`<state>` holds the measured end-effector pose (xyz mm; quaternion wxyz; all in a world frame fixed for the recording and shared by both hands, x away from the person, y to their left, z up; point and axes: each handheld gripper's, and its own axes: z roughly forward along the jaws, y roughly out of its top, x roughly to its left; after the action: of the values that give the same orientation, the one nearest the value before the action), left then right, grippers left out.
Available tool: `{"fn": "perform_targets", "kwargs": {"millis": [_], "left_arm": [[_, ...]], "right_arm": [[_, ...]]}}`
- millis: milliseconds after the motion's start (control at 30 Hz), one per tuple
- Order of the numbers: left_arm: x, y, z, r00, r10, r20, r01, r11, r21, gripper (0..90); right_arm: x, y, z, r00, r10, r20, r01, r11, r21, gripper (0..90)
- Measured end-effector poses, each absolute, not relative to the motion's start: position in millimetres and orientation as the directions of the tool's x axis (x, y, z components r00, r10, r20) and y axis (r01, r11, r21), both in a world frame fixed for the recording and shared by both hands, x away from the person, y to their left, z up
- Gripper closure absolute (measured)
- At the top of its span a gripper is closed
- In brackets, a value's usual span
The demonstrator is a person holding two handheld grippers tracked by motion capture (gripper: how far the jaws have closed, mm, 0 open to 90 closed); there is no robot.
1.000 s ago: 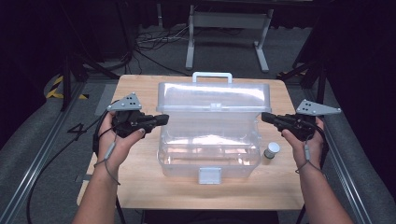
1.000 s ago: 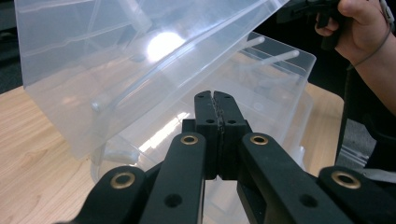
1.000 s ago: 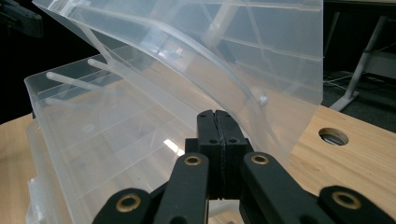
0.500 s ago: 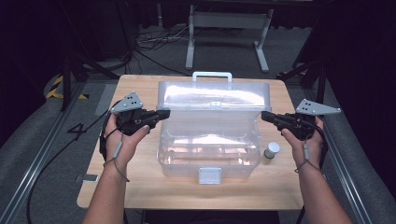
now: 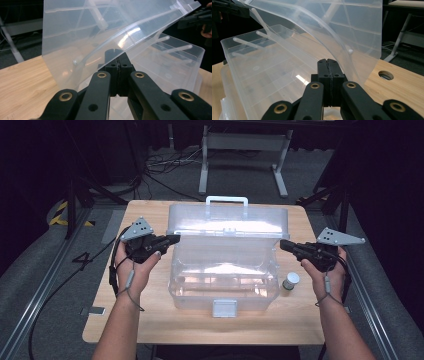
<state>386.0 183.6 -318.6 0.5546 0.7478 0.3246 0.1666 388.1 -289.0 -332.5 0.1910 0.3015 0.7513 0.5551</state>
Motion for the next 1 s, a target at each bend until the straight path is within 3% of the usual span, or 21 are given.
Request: {"fn": "perform_targets", "kwargs": {"millis": [200,500,1000], "left_arm": [[386.5,183.8,-319.5,0.732,0.671,-0.120,0.301,-0.160,0.940,89.6],[389.5,183.1,-319.8,0.736,0.664,-0.130,0.304,-0.153,0.940,89.7],[392.8,183.6,-317.6,0.739,0.660,-0.135,0.309,-0.155,0.938,89.7]], "right_arm": [[381.4,-292.5,-332.0,-0.726,0.687,0.032,0.244,0.214,0.946,89.5],[375.0,-292.2,-330.9,-0.692,0.722,-0.003,0.239,0.233,0.943,79.2],[377.0,-292.9,-329.0,-0.640,0.769,-0.002,0.246,0.207,0.947,51.6]]}}
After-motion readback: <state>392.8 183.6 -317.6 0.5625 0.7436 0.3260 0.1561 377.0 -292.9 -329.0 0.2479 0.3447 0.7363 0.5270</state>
